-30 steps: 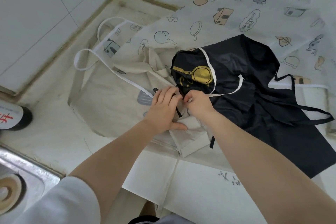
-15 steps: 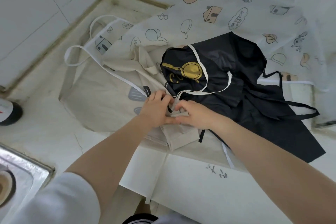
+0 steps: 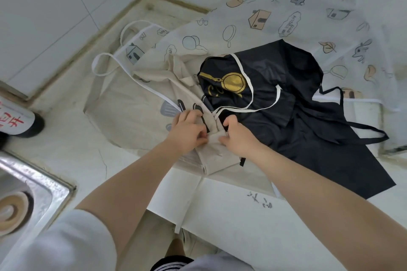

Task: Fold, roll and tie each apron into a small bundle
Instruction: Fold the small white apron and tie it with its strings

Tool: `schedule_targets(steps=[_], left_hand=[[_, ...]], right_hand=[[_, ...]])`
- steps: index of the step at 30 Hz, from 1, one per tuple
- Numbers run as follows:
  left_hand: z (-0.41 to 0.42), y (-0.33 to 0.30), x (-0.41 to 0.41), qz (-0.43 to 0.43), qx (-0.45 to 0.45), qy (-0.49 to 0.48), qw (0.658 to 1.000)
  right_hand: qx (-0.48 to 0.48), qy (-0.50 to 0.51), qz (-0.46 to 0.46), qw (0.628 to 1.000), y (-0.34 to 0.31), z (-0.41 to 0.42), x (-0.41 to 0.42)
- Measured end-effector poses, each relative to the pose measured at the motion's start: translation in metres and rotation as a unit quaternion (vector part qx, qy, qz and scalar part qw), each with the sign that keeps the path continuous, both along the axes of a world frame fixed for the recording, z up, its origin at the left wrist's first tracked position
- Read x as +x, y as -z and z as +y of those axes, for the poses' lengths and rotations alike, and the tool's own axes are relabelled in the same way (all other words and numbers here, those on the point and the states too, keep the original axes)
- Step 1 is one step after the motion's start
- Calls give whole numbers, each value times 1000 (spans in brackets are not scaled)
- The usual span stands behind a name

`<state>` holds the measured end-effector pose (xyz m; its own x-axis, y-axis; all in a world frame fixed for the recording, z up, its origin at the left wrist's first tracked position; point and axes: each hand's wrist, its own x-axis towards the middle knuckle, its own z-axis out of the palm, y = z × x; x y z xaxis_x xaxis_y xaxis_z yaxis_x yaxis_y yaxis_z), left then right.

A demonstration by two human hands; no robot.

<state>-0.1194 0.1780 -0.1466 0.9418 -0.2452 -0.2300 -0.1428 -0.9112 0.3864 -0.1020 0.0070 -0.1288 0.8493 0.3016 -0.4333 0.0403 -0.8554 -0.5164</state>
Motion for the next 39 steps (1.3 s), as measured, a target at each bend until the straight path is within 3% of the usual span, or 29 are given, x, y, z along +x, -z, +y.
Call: schedule_targets(steps=[2, 8, 10, 14, 18, 21, 23, 27, 29, 31, 33, 35, 37, 39], left_hand=[[-7, -3, -3, -5, 21, -3, 1000], [-14, -16, -12, 79, -34, -14, 996], [-14, -24, -16, 122, -52, -20, 991], [-17, -44, -21, 180, -40, 20, 983], [-15, -52, -11, 167, -37, 11, 985], [-3, -53, 3, 238, -176, -71, 953], [6, -54, 14, 237, -222, -128, 937], [19, -39, 33, 171, -86, -163, 968], [14, -28, 34, 166, -50, -168, 970], [6, -21, 31, 104, -2, -159, 982], [-2, -20, 29, 6, 51, -134, 990], [-7, -17, 24, -70, 88, -78, 991], [-13, -12, 19, -150, 110, -5, 983], [-16, -5, 14, -152, 83, 20, 985]], right_hand=[[41, 24, 40, 998, -4, -5, 5], [115, -1, 88, 989, -11, -16, 0], [148, 54, 110, 981, -12, -14, 1], [249, 282, 259, 889, -11, -5, 7], [298, 386, 298, 821, -4, 3, 18], [135, 307, 278, 900, -15, 11, 22], [84, 260, 280, 920, -24, 13, 23], [104, 207, 262, 937, -27, 11, 24], [65, 144, 220, 962, -23, 14, 25], [-9, 87, 186, 979, -17, 22, 29], [-87, 48, 137, 986, -13, 26, 33], [-137, 10, 20, 990, -12, 24, 35], [-99, -8, -75, 992, -11, 15, 36], [-77, -41, -76, 993, -12, 6, 37]])
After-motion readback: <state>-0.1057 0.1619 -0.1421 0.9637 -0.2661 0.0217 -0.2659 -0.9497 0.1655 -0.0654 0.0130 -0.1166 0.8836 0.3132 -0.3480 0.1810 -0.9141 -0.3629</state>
